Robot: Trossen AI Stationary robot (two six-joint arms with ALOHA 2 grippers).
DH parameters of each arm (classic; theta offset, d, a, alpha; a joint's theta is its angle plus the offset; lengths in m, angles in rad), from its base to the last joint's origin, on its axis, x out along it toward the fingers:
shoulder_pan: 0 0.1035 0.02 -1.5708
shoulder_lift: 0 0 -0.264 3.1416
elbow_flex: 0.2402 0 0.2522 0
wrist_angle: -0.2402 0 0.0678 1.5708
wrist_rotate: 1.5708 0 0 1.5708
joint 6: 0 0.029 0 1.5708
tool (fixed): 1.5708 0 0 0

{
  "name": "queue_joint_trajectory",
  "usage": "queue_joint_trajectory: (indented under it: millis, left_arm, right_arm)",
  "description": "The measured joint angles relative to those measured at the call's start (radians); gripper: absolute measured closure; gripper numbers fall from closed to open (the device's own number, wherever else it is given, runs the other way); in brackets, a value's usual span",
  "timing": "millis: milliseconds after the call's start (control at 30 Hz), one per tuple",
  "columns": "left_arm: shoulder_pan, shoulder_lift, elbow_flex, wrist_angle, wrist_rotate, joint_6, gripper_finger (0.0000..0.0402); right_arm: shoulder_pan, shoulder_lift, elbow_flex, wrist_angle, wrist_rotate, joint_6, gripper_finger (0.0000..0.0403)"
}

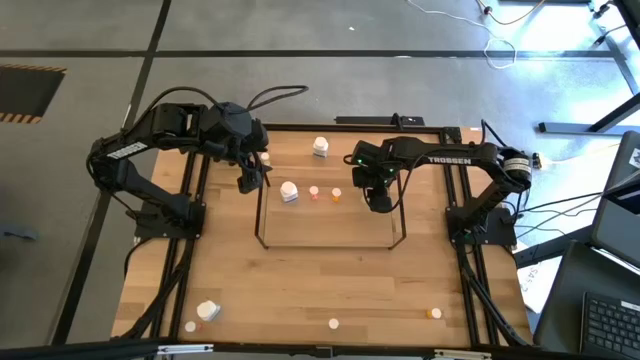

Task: Pick and place medicine bottles onto shelf by color
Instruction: Put the top right yellow pill bottle on the shelf

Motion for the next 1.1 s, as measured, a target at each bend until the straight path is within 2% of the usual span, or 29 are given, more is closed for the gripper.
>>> queue_joint_trajectory:
  millis: [400,767,1100]
  left_arm:
    - [0.000,0.000,0.000,0.000,0.000,0.000,0.0160]
    - [0.000,0.000,0.000,-0.007,0.000,0.001,0.0160]
    - [0.000,0.000,0.000,-0.007,0.000,0.001,0.0160]
  right_arm:
    - [0.000,0.000,0.000,0.007,0.001,0.003,0.0275]
    - [0.000,0.000,0.000,0.007,0.055,0.003,0.0229]
    - [0.000,0.000,0.000,0.007,0.062,0.004,0.0224]
